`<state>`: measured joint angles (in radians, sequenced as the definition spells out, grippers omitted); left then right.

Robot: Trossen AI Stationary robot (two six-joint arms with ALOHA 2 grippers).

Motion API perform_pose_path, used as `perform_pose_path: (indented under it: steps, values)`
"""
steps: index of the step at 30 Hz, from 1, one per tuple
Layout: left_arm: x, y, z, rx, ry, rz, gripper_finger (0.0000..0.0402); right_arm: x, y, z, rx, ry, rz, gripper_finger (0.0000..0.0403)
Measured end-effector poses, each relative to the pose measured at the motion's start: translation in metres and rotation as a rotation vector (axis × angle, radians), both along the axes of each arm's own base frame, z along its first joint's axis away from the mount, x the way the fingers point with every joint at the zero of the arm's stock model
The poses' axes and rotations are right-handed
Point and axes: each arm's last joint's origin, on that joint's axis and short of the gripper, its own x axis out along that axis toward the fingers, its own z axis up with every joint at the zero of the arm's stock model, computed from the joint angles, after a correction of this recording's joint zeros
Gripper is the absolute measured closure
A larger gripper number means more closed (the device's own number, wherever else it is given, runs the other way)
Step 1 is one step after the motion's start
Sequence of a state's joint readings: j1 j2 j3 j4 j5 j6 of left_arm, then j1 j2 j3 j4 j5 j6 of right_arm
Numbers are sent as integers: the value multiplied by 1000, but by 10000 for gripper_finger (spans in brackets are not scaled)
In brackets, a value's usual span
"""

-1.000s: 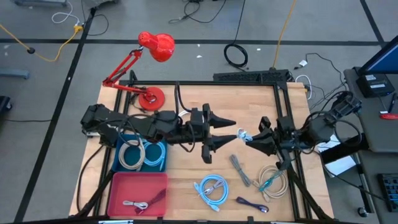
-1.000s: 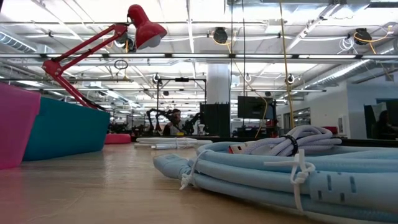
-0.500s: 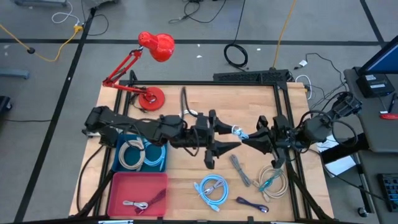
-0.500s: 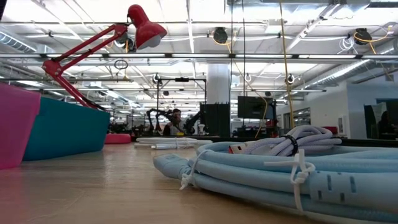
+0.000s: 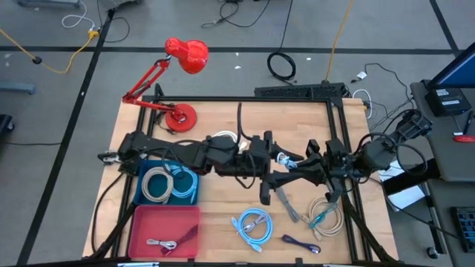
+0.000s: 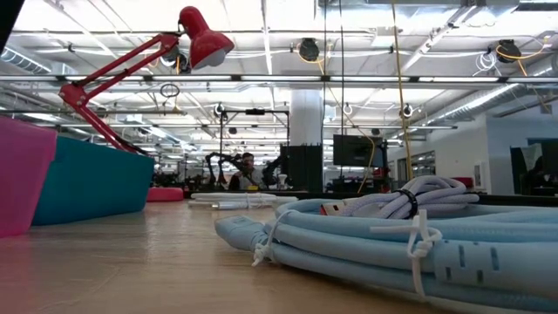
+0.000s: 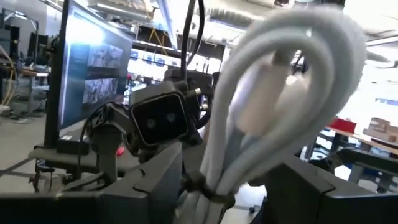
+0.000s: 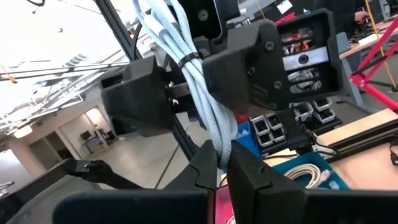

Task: Pick & Place USB Port
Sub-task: Put the light blue USB cable into the red bin

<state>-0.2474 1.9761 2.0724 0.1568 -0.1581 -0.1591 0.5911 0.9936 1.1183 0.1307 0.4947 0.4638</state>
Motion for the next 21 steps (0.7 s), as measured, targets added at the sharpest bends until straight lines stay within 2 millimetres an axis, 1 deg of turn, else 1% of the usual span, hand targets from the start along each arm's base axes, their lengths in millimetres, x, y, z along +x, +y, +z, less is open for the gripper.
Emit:
perform_pose_path:
  steps: [2, 4, 8, 11, 16, 19, 21]
  values:
    - [-3, 1, 3, 1, 2, -4, 217, 0, 0, 0, 3, 0, 3, 395]
    - [-3, 1, 4, 0, 0, -19, 250, 0, 0, 0, 3, -1, 4, 395]
    - [-3, 1, 2, 0, 20, -22, 321, 0, 1, 0, -2, -3, 11, 395]
    - [-4, -1, 1, 2, 33, -23, 362, 0, 1, 0, -2, -6, 15, 395]
    - [-4, -1, 2, -24, 38, -31, 366, 0, 2, 1, -6, -18, 57, 376]
    - [-11, 0, 6, -44, 76, -48, 366, 0, 3, 2, -6, -32, 102, 356]
    - [-26, 4, 13, -40, 159, -57, 364, -1, 3, 4, 1, -46, 133, 343]
